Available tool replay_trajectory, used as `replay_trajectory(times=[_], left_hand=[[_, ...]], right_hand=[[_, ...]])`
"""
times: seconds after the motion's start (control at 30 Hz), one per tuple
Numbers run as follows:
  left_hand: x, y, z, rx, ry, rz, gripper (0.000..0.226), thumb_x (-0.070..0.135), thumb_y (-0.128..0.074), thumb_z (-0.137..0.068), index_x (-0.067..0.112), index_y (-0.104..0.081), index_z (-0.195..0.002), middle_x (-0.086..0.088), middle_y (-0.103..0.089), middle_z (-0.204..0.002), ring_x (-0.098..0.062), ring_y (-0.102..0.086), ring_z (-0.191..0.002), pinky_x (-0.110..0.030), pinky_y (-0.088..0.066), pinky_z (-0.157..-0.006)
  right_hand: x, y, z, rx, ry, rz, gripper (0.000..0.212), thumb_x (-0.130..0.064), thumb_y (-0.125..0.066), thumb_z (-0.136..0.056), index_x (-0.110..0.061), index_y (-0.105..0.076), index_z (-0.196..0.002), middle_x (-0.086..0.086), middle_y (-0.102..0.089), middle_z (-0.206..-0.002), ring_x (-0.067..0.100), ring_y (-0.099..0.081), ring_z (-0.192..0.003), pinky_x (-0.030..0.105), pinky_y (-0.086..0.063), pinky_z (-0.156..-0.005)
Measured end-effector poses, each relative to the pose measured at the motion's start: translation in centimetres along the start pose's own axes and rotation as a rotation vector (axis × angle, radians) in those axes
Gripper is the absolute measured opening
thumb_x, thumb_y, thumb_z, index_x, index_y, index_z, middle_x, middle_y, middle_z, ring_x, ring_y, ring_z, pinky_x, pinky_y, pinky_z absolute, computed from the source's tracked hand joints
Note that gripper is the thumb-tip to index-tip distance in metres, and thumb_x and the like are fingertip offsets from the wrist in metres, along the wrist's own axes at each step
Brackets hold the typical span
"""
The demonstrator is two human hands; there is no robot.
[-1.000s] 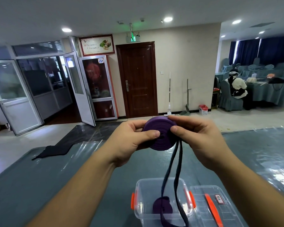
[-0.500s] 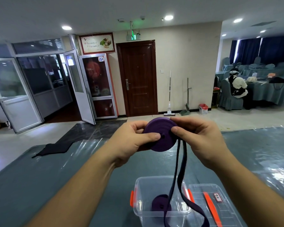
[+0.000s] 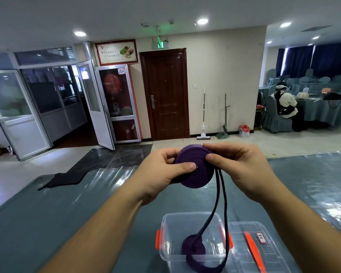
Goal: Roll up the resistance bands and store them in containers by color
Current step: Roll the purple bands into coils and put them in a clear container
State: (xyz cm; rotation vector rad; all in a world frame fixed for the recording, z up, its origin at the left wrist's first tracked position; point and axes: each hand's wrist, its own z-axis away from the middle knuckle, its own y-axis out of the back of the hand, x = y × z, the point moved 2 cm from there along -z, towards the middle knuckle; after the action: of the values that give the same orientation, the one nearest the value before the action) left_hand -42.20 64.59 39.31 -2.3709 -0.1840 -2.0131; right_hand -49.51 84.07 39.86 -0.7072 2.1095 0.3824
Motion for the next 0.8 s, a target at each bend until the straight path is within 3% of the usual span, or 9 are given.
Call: replay_trajectory(times=[0.13,0.2,0.3,0.37,0.57,0.63,0.8], left_hand=[[0.9,0.6,-0.3,-0.081,-0.007,-0.382,0.041,0.019,-0.086,-0.079,0.024,-0.075,-0.118,-0.001,-0.081,-0.105,-0.02,-0.077,-0.1,-0.039,-0.061,-0.091],[1.1,0.8,-0.4,-0.052,-0.047,-0.352,0.042,0.018,-0.085,-0.079,0.024,-0.075,-0.119,-0.001,-0.081,-0.106,-0.02,-0.077,-0.101,-0.039,-0.062,-0.091],[0.5,0.6,-0.3,-0.022,-0.059,-0.082,0.042,0.009,-0.082,-0.082,0.02,-0.074,-0.122,-0.009,-0.079,-0.111,-0.027,-0.076,-0.104,-0.036,-0.063,-0.086],[0.0,0.4,-0.4,0.005,-0.039,-0.02,0.047,0.011,-0.084,-0.079,0.019,-0.073,-0.124,-0.009,-0.079,-0.111,-0.028,-0.076,-0.104,-0.035,-0.062,-0.085],[0.7,0.8,-0.5,-0.042,-0.06,-0.438,0.042,0.029,-0.088,-0.075,0.031,-0.075,-0.115,0.004,-0.081,-0.102,-0.015,-0.077,-0.097,-0.038,-0.062,-0.089],[0.9,0.8,-0.5,-0.024,-0.092,-0.374,0.039,0.023,-0.087,-0.08,0.027,-0.076,-0.116,0.001,-0.081,-0.104,-0.018,-0.077,-0.099,-0.039,-0.062,-0.09],[-0.2,-0.2,-0.4,0.015,-0.059,0.082,0.045,0.01,-0.082,-0.081,0.014,-0.073,-0.124,-0.014,-0.078,-0.113,-0.03,-0.075,-0.105,-0.037,-0.062,-0.087]], right_hand=[[0.5,0.1,0.1,-0.061,-0.062,0.201,0.032,0.002,-0.073,-0.089,-0.024,-0.078,-0.109,-0.008,-0.081,-0.103,0.009,-0.077,-0.1,0.018,-0.059,-0.086],[0.7,-0.1,0.1,0.001,-0.049,0.117,0.031,0.002,-0.072,-0.088,-0.017,-0.076,-0.112,-0.002,-0.081,-0.106,0.014,-0.077,-0.103,0.023,-0.06,-0.091],[1.0,-0.2,0.3,0.113,-0.02,-0.061,0.034,-0.003,-0.071,-0.082,-0.01,-0.074,-0.116,0.006,-0.08,-0.111,0.022,-0.076,-0.107,0.03,-0.06,-0.094],[1.2,-0.2,0.4,0.126,-0.004,-0.052,0.036,0.002,-0.07,-0.085,-0.007,-0.073,-0.119,0.007,-0.08,-0.112,0.023,-0.075,-0.108,0.031,-0.06,-0.095],[1.0,0.0,0.4,-0.023,-0.06,0.137,0.034,0.007,-0.071,-0.088,-0.017,-0.076,-0.111,-0.005,-0.081,-0.104,0.012,-0.077,-0.102,0.022,-0.059,-0.092],[0.9,-0.1,0.1,0.008,-0.045,0.064,0.032,0.006,-0.071,-0.087,-0.014,-0.075,-0.111,-0.002,-0.081,-0.106,0.015,-0.077,-0.102,0.023,-0.059,-0.092],[1.2,0.1,0.1,0.059,-0.007,-0.099,0.041,-0.008,-0.069,-0.081,-0.008,-0.071,-0.122,0.006,-0.079,-0.115,0.023,-0.074,-0.111,0.027,-0.059,-0.093]])
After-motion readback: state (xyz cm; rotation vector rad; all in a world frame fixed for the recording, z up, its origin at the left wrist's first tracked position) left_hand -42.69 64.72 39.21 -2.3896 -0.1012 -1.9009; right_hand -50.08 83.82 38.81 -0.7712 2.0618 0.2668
